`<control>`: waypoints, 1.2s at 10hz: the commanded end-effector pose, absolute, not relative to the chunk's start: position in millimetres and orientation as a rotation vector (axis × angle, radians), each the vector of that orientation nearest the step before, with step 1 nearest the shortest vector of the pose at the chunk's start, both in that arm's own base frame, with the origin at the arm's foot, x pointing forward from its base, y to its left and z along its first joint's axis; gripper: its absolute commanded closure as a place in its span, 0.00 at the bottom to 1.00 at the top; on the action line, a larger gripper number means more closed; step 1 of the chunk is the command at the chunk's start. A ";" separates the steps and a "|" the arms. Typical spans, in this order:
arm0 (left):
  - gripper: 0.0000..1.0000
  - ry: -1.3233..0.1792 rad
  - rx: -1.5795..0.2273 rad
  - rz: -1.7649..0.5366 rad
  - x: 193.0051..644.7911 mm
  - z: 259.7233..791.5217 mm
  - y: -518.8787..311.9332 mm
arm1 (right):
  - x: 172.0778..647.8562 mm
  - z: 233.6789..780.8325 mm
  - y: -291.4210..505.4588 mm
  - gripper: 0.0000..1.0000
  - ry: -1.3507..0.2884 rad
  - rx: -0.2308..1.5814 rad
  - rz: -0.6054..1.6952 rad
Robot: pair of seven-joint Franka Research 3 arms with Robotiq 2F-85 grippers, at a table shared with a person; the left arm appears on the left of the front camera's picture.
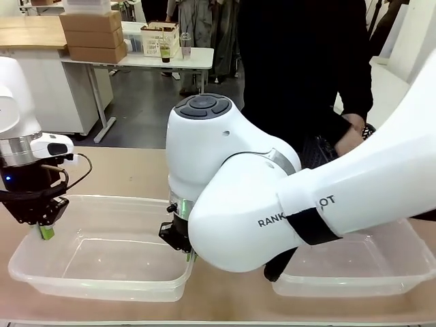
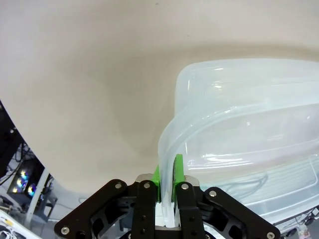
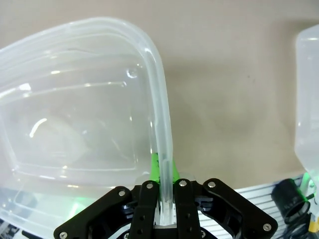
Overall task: Sort the waste into each basket.
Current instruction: Pick up the Organizing box on the left side of the table and lift it.
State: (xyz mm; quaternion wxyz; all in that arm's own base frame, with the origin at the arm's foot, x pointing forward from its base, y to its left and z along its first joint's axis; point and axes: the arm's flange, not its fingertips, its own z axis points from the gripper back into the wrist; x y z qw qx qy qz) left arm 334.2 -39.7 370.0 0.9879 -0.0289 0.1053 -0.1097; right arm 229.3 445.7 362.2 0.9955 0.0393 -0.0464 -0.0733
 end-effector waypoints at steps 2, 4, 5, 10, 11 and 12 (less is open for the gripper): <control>1.00 0.251 -0.072 -0.122 347.7 403.1 -43.0 | 228.0 393.2 408.8 1.00 -0.042 0.076 -0.113; 1.00 0.281 -0.053 -0.008 368.6 465.4 -52.5 | 224.8 442.6 387.8 1.00 -0.017 0.050 -0.072; 1.00 0.267 -0.074 -0.008 374.7 487.4 -54.6 | 221.5 466.2 379.0 1.00 -0.008 0.020 -0.064; 1.00 0.273 -0.120 -0.039 365.2 522.3 -77.4 | 222.1 503.4 392.5 1.00 -0.079 0.105 -0.059; 1.00 0.273 -0.120 -0.039 365.2 522.3 -77.4 | 222.1 503.4 392.5 1.00 -0.079 0.105 -0.059; 0.95 0.278 -0.123 -0.051 365.1 533.0 -84.9 | 223.8 519.0 388.3 0.96 -0.109 0.110 -0.069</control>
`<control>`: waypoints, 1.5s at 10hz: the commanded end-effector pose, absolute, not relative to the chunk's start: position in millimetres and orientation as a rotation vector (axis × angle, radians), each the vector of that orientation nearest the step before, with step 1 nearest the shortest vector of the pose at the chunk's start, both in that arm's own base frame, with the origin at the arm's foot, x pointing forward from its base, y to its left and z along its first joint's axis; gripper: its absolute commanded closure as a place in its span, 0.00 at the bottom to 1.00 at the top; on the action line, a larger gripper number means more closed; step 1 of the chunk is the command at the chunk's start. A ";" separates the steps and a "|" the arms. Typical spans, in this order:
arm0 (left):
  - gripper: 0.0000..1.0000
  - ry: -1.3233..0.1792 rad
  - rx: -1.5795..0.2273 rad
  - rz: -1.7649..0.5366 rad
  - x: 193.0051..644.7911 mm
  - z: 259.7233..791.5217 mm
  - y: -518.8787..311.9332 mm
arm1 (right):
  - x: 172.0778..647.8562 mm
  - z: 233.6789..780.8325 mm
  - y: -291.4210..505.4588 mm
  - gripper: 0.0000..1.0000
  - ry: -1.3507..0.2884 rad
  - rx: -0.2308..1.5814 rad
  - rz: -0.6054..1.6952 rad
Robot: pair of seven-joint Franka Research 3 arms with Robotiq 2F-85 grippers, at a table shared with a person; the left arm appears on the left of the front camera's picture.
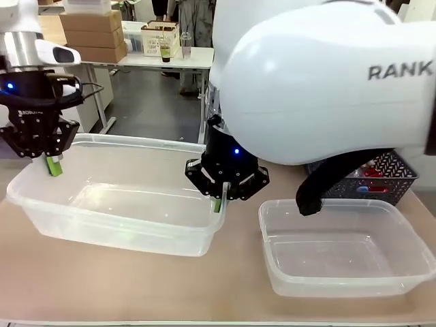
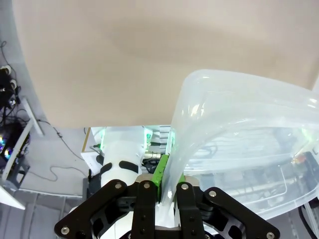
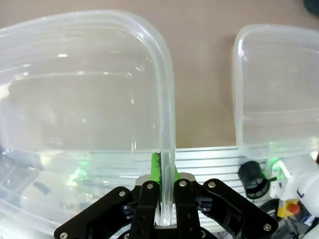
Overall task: Sort the waste into each basket.
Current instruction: Pick up the Organizing box on the left side of the table and lift it.
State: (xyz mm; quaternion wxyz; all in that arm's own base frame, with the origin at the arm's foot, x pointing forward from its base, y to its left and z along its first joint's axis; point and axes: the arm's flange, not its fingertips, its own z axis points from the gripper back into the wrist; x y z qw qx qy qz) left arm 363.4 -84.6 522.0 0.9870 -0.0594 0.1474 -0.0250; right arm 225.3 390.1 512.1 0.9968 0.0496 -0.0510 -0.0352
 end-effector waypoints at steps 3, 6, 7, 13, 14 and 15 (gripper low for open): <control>0.95 0.260 -0.200 0.084 363.8 538.9 -135.3 | 259.2 531.7 312.0 0.96 -0.147 0.091 -0.070; 0.95 0.276 -0.252 0.106 365.8 549.2 -189.0 | 274.9 552.8 255.0 0.96 -0.129 0.050 -0.023; 0.95 0.242 -0.262 0.085 370.8 551.0 -213.7 | 272.3 554.1 237.2 0.96 -0.112 0.071 -0.017; 0.95 0.238 -0.245 0.065 394.4 544.6 -264.0 | 271.2 546.1 198.7 0.96 -0.112 0.071 -0.118; 0.95 0.236 -0.234 -0.006 383.1 541.4 -266.1 | 271.2 546.1 198.7 0.96 -0.112 0.071 -0.118; 0.95 0.236 -0.234 -0.006 383.1 541.4 -266.1 | 271.2 546.1 198.7 0.96 -0.112 0.071 -0.118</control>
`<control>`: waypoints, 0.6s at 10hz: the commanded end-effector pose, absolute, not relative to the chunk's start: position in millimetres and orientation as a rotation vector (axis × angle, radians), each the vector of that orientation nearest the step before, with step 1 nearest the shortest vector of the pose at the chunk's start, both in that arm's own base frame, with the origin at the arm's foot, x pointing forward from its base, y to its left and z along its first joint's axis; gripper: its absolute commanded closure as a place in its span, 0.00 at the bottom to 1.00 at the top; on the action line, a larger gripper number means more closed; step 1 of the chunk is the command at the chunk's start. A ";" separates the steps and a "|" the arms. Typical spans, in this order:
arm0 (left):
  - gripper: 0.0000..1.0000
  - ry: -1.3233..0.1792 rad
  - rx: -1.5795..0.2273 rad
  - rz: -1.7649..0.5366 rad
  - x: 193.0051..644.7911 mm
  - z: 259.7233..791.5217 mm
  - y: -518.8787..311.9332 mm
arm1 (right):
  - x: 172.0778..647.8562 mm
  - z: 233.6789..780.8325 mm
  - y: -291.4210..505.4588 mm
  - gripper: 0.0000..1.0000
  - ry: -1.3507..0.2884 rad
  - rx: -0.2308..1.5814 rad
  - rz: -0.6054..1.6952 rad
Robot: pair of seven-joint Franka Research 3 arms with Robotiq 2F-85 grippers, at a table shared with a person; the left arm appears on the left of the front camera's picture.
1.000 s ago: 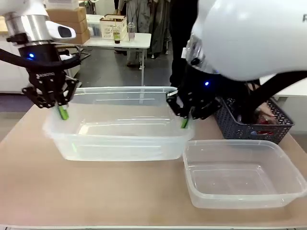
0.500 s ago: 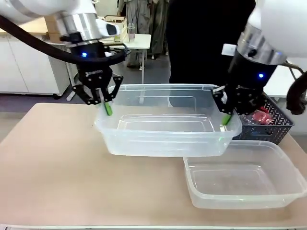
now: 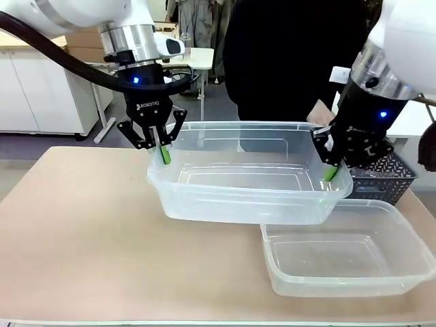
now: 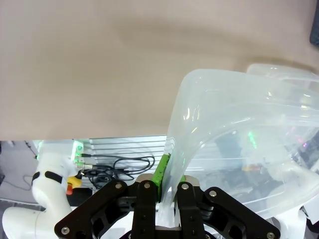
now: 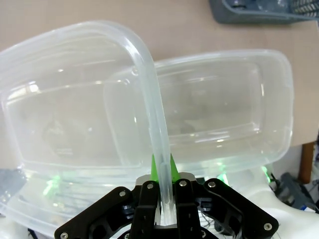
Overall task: Sort the waste into each basket.
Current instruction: Pick up the Organizing box on the left side of the table and lift it, then offer the picked Organizing box to the human.
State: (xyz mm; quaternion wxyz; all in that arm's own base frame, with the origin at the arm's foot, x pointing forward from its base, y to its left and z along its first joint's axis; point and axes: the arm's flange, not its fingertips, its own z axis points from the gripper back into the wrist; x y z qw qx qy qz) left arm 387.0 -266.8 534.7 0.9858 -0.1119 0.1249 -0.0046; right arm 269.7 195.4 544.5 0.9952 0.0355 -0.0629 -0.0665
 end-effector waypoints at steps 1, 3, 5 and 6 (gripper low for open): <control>0.95 0.236 -0.234 -0.006 383.1 541.4 -266.1 | 271.2 546.1 198.7 0.96 -0.112 0.071 -0.118; 0.95 0.236 -0.234 -0.006 383.1 541.4 -266.1 | 271.2 546.1 198.7 0.96 -0.112 0.071 -0.118; 0.95 0.236 -0.234 -0.006 383.1 541.4 -266.1 | 271.2 546.1 198.7 0.96 -0.112 0.071 -0.118; 0.95 0.236 -0.234 -0.006 383.1 541.4 -266.1 | 271.2 546.1 198.7 0.96 -0.112 0.071 -0.118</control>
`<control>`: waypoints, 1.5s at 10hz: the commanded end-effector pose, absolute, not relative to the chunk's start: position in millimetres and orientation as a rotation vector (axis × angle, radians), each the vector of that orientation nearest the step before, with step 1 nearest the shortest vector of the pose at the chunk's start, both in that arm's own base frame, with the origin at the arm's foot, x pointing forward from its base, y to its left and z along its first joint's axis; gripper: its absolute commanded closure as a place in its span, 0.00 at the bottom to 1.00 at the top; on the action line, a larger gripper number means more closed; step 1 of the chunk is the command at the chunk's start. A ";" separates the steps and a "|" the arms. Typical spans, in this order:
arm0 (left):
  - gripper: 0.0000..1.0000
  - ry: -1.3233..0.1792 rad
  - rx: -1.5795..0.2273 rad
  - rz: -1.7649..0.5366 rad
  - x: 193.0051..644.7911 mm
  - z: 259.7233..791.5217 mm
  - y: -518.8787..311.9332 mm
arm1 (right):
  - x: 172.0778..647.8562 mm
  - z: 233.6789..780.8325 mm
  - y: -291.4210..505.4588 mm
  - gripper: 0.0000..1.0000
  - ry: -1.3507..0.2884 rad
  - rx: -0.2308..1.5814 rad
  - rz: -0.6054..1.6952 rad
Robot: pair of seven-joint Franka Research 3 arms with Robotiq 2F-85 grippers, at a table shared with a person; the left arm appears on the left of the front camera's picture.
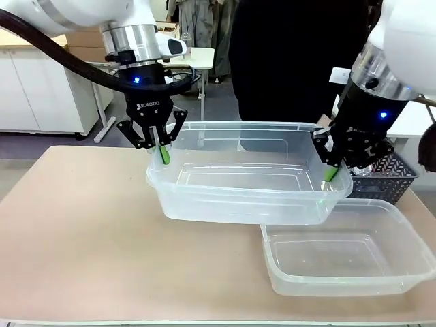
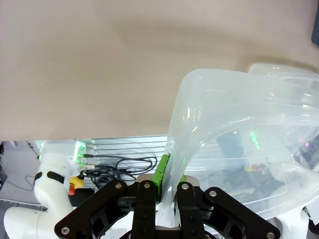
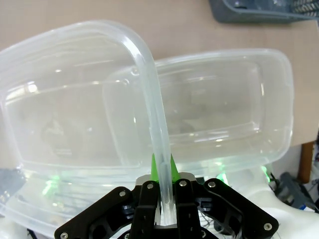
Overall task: Sort the waste into each basket.
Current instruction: Offer the picked Organizing box to the human.
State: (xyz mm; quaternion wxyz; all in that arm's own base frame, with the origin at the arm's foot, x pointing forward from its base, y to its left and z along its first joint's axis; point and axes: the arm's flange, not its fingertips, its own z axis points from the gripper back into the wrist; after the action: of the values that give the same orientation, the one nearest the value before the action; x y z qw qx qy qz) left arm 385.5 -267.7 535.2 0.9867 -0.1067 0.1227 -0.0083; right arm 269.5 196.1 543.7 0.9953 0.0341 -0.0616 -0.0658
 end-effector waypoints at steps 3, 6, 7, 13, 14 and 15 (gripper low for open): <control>0.95 0.236 -0.234 -0.006 383.1 541.4 -266.1 | 271.2 546.1 198.7 0.96 -0.112 0.071 -0.118; 0.95 0.236 -0.234 -0.006 383.1 541.4 -266.1 | 271.2 546.1 198.7 0.96 -0.112 0.071 -0.118; 0.95 0.236 -0.234 -0.006 383.1 541.4 -266.1 | 271.2 546.1 198.7 0.96 -0.112 0.071 -0.118; 0.95 0.236 -0.234 -0.006 383.1 541.4 -266.1 | 271.2 546.1 198.7 0.96 -0.112 0.071 -0.118; 0.95 0.236 -0.234 -0.006 383.1 541.4 -266.1 | 271.2 546.1 198.7 0.96 -0.112 0.071 -0.118; 0.95 0.236 -0.234 -0.006 383.1 541.4 -266.1 | 271.2 546.1 198.7 0.96 -0.112 0.071 -0.118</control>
State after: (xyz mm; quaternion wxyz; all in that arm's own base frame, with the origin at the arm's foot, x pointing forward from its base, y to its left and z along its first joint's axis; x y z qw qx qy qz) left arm 385.5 -267.7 535.2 0.9867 -0.1066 0.1228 -0.0084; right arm 269.5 196.1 543.6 0.9954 0.0339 -0.0615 -0.0659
